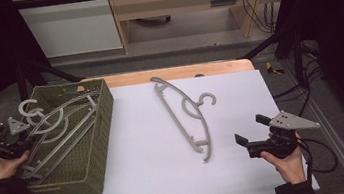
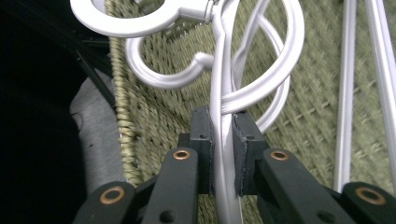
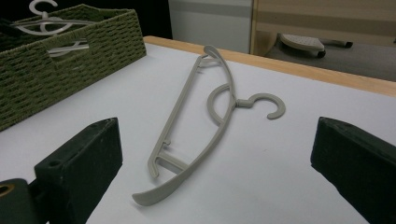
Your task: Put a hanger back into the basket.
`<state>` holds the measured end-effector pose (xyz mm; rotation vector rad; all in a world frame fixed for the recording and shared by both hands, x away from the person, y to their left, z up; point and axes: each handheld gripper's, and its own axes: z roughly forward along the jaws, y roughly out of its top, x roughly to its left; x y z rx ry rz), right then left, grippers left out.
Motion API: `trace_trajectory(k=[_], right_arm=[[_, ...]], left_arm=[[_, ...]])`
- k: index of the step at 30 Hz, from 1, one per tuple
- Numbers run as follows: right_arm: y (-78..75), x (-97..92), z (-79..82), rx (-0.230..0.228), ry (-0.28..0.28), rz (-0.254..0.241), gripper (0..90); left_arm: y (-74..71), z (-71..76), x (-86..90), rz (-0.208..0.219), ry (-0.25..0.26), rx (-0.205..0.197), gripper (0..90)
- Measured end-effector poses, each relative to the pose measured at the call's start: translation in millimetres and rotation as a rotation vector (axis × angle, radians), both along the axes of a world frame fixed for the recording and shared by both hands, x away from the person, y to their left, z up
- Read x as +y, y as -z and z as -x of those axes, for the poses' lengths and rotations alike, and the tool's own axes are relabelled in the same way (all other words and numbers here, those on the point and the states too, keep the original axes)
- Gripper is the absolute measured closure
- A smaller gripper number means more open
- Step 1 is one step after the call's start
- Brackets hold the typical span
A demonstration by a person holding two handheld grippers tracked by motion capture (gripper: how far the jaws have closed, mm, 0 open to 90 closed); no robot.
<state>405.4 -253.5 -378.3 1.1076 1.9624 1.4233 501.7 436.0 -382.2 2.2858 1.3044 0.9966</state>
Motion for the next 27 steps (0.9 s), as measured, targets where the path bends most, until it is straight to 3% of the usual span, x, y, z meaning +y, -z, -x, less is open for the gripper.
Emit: trace_trajectory(k=[2,3,6,10,17,20,21,27], right_arm=[[-0.5,-0.8,0.5,-0.002,-0.002,-0.001,2.5],[-0.8,-1.0,0.7,-0.002,0.003,-0.004,2.5],[-1.0,-1.4,0.9,-0.004,0.002,-0.004,2.5],[-1.4,-0.3,1.2,-0.003,0.000,-0.006,2.5],[-1.3,-1.1,1.3,-0.003,0.002,-0.004,2.5],[-1.5,-1.5,1.4,-0.006,0.000,-0.002,2.4],[-1.6,-1.8,1.5,-0.007,0.000,-0.003,2.5],[-1.5,-1.6,1.4,-0.006,0.001,-0.002,2.5]], left_arm=[[0.4,-0.1,0.0,0.009,0.003,0.002,79.0],[0.2,-0.3,1.1,0.056,0.012,0.023,76.9],[-1.4,1.7,-0.9,0.062,0.022,0.060,71.3],[-7.0,6.0,-2.7,0.084,0.029,0.033,68.1],[-26.7,17.6,-15.6,0.229,0.052,-0.066,53.6],[-30.5,20.8,-21.4,0.261,0.065,-0.097,48.5],[-34.5,24.5,-27.8,0.292,0.079,-0.120,47.0],[-45.1,37.8,-49.4,0.395,0.153,-0.168,37.3]])
